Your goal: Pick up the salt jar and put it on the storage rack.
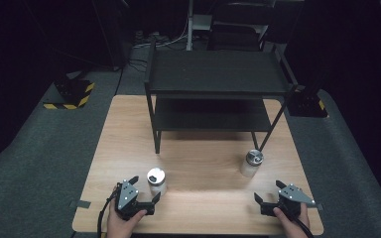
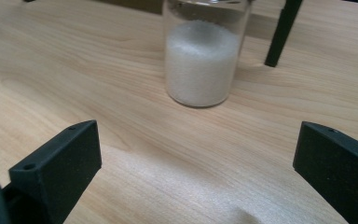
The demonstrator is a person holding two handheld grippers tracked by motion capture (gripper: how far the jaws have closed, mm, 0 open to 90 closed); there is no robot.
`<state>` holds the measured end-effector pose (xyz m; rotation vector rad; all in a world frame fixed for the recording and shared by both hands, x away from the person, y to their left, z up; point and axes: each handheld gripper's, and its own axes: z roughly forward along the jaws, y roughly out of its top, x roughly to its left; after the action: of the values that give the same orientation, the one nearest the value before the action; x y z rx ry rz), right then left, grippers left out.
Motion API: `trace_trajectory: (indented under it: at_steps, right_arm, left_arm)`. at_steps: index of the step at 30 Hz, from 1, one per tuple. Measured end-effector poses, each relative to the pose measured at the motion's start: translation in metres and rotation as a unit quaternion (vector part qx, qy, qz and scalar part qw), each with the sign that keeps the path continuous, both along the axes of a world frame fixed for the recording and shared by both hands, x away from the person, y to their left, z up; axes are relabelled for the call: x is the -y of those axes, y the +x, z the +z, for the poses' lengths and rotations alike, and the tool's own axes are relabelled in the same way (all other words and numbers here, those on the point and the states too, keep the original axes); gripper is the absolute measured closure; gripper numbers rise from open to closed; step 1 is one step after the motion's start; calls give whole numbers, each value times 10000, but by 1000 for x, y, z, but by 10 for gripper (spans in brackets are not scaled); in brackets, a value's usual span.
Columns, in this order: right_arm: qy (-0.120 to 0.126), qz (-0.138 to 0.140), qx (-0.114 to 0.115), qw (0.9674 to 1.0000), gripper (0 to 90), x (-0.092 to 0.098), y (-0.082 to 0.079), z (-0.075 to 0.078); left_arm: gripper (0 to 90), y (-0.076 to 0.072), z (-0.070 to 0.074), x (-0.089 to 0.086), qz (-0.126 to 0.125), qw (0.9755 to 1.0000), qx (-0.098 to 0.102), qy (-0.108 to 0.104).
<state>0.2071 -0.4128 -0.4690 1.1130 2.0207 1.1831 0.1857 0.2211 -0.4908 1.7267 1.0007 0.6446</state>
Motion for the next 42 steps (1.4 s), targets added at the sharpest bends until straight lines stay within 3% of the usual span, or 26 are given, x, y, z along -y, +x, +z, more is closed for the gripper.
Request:
trace_trajectory:
  at_steps: [27,36,42]
  right_arm:
    - [152,-21,-86,9998,5,5,2,0]
    - [175,9,-88,9998,5,6,3,0]
    - [211,15,-89,9997,4,7,3,-1]
  left_arm:
    - [5,-4,-4,1,46,9999,157,-32]
    - [9,5,-5,15,6,9997,229,16]
    - [61,9,-4,22,-82,9997,236,55]
